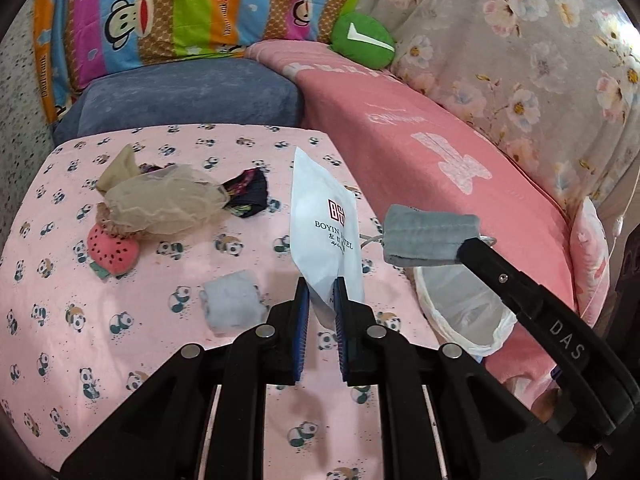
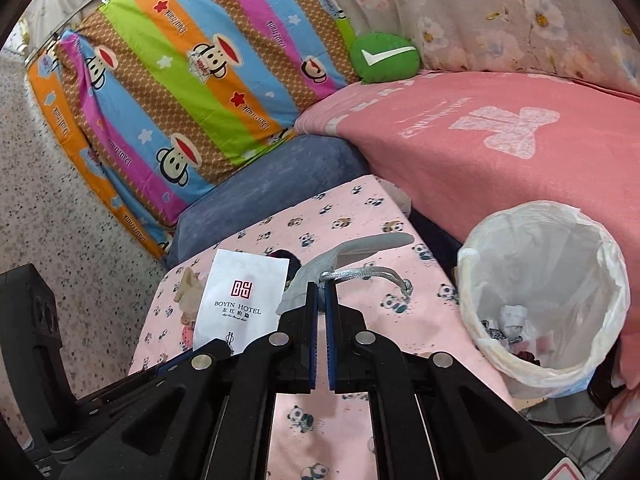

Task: Collect trash
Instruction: 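Carry the packet and grey sock toward the white bin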

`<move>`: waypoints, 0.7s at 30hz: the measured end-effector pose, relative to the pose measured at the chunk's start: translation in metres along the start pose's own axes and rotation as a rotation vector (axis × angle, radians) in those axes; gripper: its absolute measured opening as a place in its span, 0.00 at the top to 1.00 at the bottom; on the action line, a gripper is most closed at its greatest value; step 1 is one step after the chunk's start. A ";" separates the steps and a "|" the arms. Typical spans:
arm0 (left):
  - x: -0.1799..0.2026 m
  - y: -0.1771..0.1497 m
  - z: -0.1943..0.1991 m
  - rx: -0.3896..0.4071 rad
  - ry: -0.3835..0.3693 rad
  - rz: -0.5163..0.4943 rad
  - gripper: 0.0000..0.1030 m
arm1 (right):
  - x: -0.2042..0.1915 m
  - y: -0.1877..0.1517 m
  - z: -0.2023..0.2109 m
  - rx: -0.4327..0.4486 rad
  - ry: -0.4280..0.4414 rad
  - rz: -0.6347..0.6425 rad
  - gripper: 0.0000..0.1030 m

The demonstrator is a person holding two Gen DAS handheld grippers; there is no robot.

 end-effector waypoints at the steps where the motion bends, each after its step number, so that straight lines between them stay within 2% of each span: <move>1: 0.010 0.001 -0.002 -0.002 -0.005 -0.016 0.88 | 0.009 0.001 0.004 0.007 -0.007 -0.012 0.96; 14: 0.120 0.006 -0.043 -0.069 -0.117 -0.176 0.88 | 0.133 0.001 0.047 0.073 -0.094 -0.216 0.96; 21: 0.160 0.005 -0.067 -0.101 -0.163 -0.227 0.88 | 0.174 -0.002 0.049 0.076 -0.133 -0.270 0.96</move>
Point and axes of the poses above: each gripper's, at about its wrist camera, not at the fingertips, and z roughly against the way its jaws point, x to its right, y to its top, the point moved 5 cm from there along -z, roughly the way its jaws point, and after that the axes turned 10 degrees about -x, right-handed, at the moved point
